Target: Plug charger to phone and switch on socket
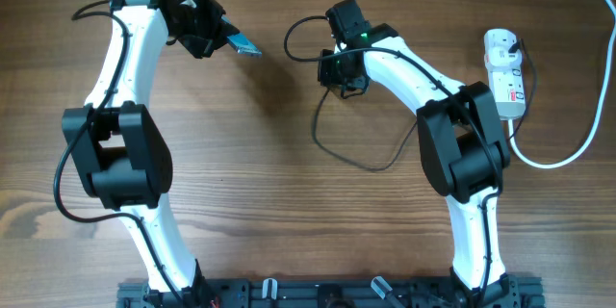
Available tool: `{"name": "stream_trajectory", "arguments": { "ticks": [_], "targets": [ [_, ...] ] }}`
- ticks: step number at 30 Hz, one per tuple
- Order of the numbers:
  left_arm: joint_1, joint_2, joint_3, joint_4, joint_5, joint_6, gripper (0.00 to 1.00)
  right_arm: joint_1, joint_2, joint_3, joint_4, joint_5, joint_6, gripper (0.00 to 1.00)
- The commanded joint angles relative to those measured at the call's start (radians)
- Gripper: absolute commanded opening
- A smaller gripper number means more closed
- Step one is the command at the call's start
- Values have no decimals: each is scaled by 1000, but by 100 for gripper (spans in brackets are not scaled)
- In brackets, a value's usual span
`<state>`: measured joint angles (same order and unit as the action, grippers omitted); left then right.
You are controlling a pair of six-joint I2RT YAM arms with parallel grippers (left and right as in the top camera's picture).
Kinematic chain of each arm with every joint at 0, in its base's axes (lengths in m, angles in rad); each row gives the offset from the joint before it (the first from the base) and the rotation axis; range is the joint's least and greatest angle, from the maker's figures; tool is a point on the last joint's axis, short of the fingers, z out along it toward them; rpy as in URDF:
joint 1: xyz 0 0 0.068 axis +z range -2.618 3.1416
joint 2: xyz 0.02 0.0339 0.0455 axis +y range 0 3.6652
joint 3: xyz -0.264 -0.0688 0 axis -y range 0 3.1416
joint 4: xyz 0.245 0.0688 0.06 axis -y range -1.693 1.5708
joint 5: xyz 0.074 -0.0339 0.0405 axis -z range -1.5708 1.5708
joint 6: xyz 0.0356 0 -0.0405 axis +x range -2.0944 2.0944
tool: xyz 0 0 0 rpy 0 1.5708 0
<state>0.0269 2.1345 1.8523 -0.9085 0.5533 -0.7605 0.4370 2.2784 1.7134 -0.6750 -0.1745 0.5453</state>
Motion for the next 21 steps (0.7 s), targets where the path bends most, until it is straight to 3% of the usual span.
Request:
{"name": "stream_trajectory", "arguments": {
  "ticks": [1,3,5,9,12,16,21],
  "targets": [
    [0,-21,13,1,2,21,4,3,35,-24,6,22,3,30],
    [0,-21,13,1,2,21,4,3,39,-24,5,22,3,27],
    [0,-21,13,1,2,21,4,3,39,-26,6,21,5,5],
    [0,-21,13,1,2,21,4,-2,10,-25,-5,-29,-7,4],
    [0,-21,13,-2,2,21,4,-6,-72,-25,-27,-27,-94,5],
    [0,-21,13,-6,2,21,4,4,-166,-25,-156,156,-149,5],
    [0,-21,13,-10,2,21,4,22,-141,-27,-251,306,-179,5]
  ]
}}
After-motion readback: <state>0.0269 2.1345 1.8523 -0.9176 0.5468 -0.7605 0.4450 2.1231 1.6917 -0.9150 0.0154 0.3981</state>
